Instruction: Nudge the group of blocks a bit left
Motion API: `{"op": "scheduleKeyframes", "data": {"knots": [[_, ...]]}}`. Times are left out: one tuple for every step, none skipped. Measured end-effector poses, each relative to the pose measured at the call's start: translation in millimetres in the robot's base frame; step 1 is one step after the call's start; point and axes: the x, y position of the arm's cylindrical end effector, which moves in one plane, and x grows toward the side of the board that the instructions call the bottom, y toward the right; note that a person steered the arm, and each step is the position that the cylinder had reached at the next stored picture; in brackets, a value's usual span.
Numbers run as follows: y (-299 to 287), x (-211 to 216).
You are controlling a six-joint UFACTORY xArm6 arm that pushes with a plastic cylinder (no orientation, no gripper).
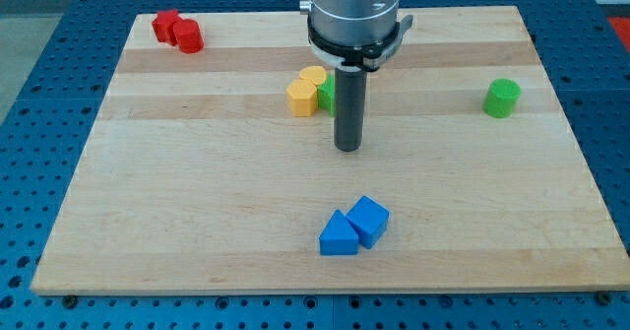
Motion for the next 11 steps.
{"op": "scheduleKeyframes", "data": {"knots": [[13, 0], [38, -3], [49, -27], [50, -53], [50, -71], [47, -74], [40, -74], [36, -74], [31, -73], [24, -73], [19, -73]]}}
